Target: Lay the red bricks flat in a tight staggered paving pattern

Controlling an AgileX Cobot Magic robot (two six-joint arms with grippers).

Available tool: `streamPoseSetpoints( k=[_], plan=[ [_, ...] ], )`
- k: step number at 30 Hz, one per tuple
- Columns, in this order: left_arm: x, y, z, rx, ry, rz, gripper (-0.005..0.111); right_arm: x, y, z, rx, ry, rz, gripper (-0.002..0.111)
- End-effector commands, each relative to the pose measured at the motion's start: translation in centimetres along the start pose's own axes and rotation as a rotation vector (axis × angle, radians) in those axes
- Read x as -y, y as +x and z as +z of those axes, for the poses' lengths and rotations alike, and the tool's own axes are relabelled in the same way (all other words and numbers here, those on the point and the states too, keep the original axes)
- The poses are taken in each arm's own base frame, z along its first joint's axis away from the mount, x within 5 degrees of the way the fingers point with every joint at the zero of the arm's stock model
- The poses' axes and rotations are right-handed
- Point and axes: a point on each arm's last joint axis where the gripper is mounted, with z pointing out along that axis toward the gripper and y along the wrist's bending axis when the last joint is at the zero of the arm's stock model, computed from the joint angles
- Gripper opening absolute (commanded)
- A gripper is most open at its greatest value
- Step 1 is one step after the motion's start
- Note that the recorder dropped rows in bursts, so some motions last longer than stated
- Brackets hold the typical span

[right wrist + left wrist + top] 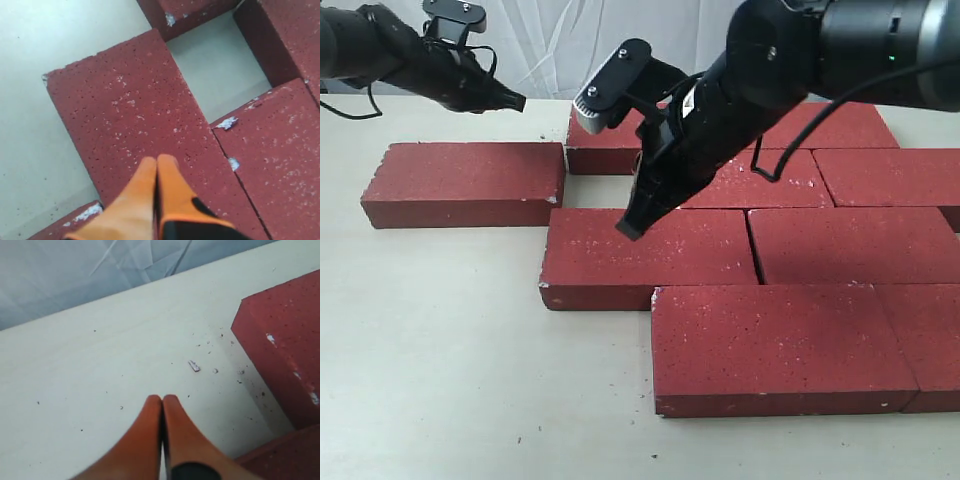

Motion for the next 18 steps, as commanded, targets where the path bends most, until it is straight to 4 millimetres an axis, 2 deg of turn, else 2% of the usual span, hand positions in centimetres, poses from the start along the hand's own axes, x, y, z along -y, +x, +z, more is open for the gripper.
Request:
streamPoseSetpoints(
  k=[1, 10, 18],
  plan=[
    [0.4, 0.2, 1.3, -0.069, 0.018, 0.008, 0.0, 0.2, -0.4, -1.4, 0.083, 0.054, -0.024, -0.001],
    [0.5, 1.8, 3.0, -0.127, 0.039, -0.01, 0.0, 0.4, -0.5, -0.5, 0.099, 0.07, -0.024, -0.001],
    [0.9, 2.4, 2.9, -0.195, 0.088, -0.018, 0.0, 0.5, -0.5, -0.5, 0.103, 0.073, -0.024, -0.001]
  ],
)
